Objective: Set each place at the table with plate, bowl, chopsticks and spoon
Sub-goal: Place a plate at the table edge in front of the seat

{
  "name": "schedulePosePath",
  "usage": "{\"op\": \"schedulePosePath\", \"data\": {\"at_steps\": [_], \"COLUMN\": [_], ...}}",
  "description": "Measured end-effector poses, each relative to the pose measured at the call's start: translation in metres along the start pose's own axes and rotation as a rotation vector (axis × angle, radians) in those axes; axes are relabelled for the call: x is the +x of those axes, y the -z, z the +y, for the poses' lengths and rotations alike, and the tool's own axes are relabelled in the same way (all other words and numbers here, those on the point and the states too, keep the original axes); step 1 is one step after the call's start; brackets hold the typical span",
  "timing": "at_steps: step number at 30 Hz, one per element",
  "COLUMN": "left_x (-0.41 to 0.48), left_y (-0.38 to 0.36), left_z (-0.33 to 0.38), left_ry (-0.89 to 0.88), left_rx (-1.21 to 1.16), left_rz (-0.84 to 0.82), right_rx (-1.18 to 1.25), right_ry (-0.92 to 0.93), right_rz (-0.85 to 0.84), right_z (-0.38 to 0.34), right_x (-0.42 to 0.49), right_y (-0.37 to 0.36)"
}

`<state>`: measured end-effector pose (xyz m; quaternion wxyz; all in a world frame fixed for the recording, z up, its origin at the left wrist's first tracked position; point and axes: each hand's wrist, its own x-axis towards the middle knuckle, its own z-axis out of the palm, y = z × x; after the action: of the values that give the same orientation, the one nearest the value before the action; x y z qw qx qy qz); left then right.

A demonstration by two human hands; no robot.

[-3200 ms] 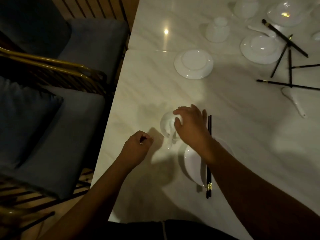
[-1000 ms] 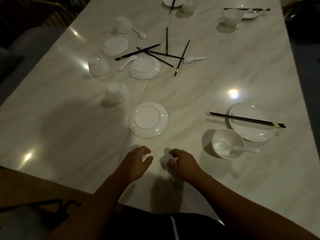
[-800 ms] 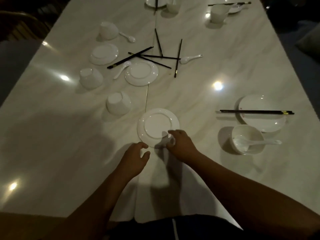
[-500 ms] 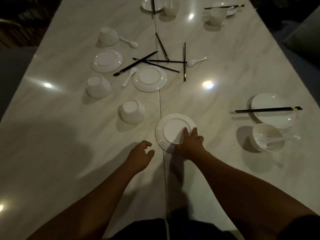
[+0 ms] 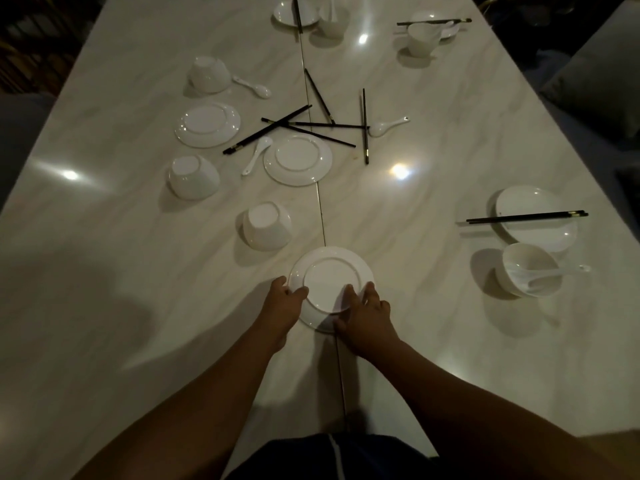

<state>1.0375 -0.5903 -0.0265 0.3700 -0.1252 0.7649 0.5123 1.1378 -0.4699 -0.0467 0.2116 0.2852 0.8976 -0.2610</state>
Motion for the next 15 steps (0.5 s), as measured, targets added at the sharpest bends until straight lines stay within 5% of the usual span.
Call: {"op": "schedulePosePath", "data": {"at_steps": [15], "left_x": [0.005], "left_y": [-0.008], "left_z": [0.001], "left_ry": [0.192], "left_rx": [-0.215], "left_rz": [-0.011], "right_rx": [-0.028], "right_ry": [0.12], "right_rz": [-0.069], "right_z": [0.013], "right_x": [-0.018], "right_y": [0.017]}}
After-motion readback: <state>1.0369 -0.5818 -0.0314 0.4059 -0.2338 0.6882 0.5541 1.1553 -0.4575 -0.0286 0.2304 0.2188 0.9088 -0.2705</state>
